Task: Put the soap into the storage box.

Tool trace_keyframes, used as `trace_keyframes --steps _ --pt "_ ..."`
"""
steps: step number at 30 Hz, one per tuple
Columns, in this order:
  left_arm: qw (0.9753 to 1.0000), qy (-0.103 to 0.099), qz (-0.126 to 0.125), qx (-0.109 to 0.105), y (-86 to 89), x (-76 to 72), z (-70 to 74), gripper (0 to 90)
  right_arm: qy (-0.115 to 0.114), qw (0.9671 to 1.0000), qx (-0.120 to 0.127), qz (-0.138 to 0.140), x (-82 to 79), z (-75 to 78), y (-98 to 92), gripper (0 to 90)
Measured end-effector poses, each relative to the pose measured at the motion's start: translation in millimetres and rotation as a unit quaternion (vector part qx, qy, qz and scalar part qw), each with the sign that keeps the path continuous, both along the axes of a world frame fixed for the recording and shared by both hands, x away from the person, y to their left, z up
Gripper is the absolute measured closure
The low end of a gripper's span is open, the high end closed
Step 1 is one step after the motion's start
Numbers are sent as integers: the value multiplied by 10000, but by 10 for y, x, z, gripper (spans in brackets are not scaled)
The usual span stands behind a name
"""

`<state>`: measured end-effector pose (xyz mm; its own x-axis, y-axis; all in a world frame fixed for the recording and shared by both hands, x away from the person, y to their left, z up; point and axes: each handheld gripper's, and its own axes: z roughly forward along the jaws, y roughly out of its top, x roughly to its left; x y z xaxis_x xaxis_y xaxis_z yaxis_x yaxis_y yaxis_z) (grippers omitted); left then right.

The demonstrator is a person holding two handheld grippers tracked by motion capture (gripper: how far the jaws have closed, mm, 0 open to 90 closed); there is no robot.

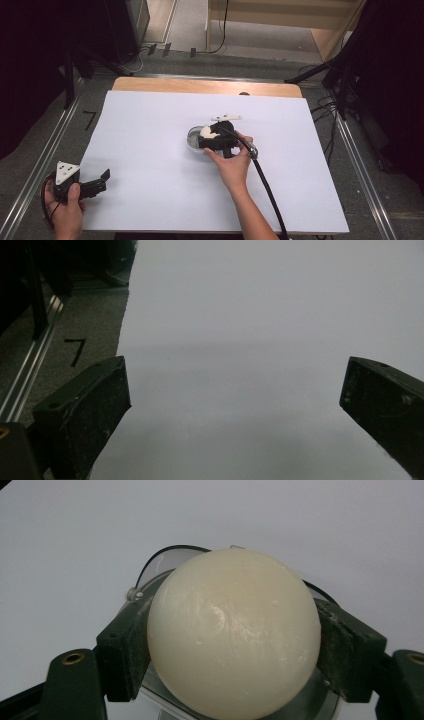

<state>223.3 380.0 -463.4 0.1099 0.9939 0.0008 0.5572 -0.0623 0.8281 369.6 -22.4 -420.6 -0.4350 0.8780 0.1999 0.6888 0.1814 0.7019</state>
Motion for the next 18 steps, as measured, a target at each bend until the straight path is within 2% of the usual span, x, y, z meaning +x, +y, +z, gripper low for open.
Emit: trace_keyframes --steps 18 --pt "10000 7 -2 -6 2 0 1 3 166 9998 -133 -48 46 -112 46 245"
